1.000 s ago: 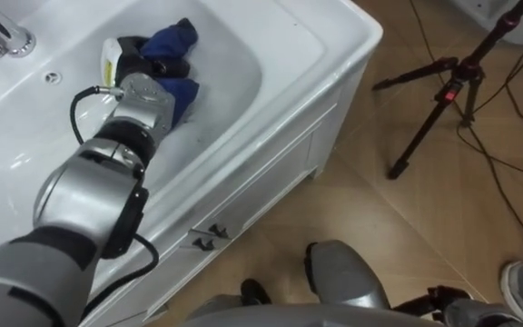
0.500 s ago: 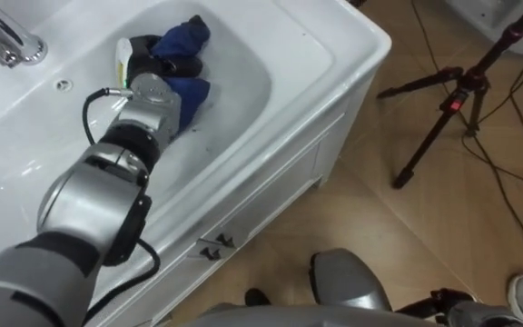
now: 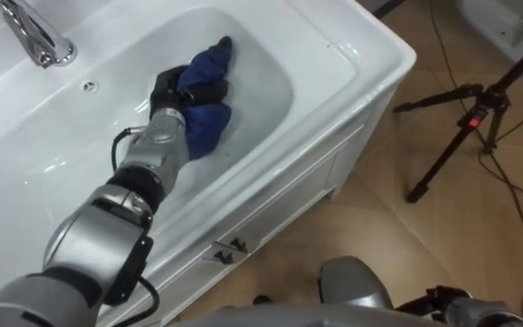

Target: Wipe basin

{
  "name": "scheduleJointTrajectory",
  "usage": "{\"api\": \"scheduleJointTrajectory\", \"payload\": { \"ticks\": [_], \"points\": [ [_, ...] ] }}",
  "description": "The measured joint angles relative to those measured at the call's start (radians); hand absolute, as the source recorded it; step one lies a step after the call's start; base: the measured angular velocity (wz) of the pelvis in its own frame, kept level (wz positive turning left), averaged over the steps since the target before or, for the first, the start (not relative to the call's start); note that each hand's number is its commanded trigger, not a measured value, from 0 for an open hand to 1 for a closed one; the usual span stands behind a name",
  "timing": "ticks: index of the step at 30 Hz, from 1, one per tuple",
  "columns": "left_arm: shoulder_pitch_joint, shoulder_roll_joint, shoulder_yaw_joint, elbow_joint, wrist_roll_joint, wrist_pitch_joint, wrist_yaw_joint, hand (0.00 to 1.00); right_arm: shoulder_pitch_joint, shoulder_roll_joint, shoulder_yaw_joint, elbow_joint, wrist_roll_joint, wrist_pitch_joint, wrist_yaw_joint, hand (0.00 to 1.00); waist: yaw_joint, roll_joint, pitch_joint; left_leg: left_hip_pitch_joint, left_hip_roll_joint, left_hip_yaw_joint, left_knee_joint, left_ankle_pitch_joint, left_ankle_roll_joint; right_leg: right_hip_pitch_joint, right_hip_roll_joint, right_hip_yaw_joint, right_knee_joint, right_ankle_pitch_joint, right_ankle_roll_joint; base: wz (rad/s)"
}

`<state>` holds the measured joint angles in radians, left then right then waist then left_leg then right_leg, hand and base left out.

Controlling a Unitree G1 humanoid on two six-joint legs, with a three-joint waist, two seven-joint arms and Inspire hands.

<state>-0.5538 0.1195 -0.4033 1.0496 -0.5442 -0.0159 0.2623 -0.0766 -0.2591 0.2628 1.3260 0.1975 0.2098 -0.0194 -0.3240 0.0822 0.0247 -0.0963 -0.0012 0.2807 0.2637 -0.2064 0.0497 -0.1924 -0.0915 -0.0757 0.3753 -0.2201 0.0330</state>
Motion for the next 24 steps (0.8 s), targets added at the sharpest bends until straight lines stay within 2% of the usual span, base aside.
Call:
{"api": "scheduleJointTrajectory", "payload": {
  "ticks": [1, 4, 7, 10, 16, 17, 21, 24],
  "points": [
    [0.007, -0.005, -0.005, -0.002, 0.001, 0.001, -0.009, 1.0, 0.0, 0.0, 0.0, 0.0, 0.005, 0.0, 0.0, 0.0, 0.0, 0.0, -0.0038, 0.005, -0.001, -0.006, -0.003, 0.0, 0.0, 0.008, -0.001, -0.007, -0.003, 0.0, 0.0, 0.15],
    [0.01, -0.018, -0.022, -0.006, 0.009, 0.001, -0.01, 1.0, -0.001, 0.0, -0.001, -0.001, 0.017, 0.003, 0.0, 0.0, 0.002, 0.0, -0.0043, 0.016, -0.007, -0.012, -0.013, 0.003, 0.003, 0.02, -0.008, -0.018, -0.004, -0.004, 0.002, 0.11],
    [0.018, -0.02, -0.033, 0.006, 0.017, 0.001, -0.034, 1.0, 0.005, 0.001, -0.001, -0.01, 0.009, 0.013, 0.0, 0.0, 0.004, -0.004, -0.0046, 0.037, -0.011, -0.008, -0.017, 0.003, 0.003, 0.037, -0.012, -0.014, -0.003, -0.008, 0.007, 0.0],
    [0.035, -0.018, -0.033, 0.028, 0.049, 0.001, -0.063, 1.0, 0.028, 0.002, -0.001, -0.02, 0.002, 0.026, -0.001, 0.0, 0.011, -0.014, -0.0107, 0.061, -0.014, -0.002, -0.03, 0.003, 0.003, 0.05, -0.011, -0.005, 0.001, -0.014, 0.009, -0.08],
    [0.062, -0.016, -0.032, 0.036, 0.113, 0.001, -0.097, 1.0, 0.061, 0.004, -0.003, -0.015, -0.034, 0.065, -0.001, 0.0, 0.028, -0.02, -0.0123, 0.093, -0.013, 0.009, -0.044, 0.003, 0.003, 0.07, -0.01, -0.003, 0.0, -0.015, 0.007, -0.05],
    [0.068, -0.018, -0.03, 0.036, 0.126, 0.001, -0.097, 1.0, 0.063, 0.006, -0.01, -0.015, -0.04, 0.077, -0.002, 0.0, 0.028, -0.021, -0.0129, 0.098, -0.013, 0.009, -0.046, 0.003, 0.003, 0.073, -0.01, -0.002, 0.0, -0.016, 0.007, 0.0],
    [0.092, -0.025, 0.007, 0.038, 0.208, 0.001, -0.097, 1.0, 0.08, 0.009, -0.022, -0.023, -0.05, 0.077, -0.003, 0.0, 0.041, -0.027, -0.0155, 0.121, -0.012, 0.017, -0.061, 0.003, 0.003, 0.086, -0.004, 0.012, 0.0, -0.016, 0.006, -0.1],
    [0.104, -0.024, 0.011, 0.045, 0.279, 0.001, -0.096, 1.0, 0.098, 0.018, -0.032, -0.022, -0.053, 0.078, -0.01, 0.0, 0.059, -0.038, -0.021, 0.139, -0.012, 0.018, -0.068, 0.003, 0.002, 0.103, 0.003, 0.023, -0.008, -0.017, 0.007, -0.05]
  ]
}}
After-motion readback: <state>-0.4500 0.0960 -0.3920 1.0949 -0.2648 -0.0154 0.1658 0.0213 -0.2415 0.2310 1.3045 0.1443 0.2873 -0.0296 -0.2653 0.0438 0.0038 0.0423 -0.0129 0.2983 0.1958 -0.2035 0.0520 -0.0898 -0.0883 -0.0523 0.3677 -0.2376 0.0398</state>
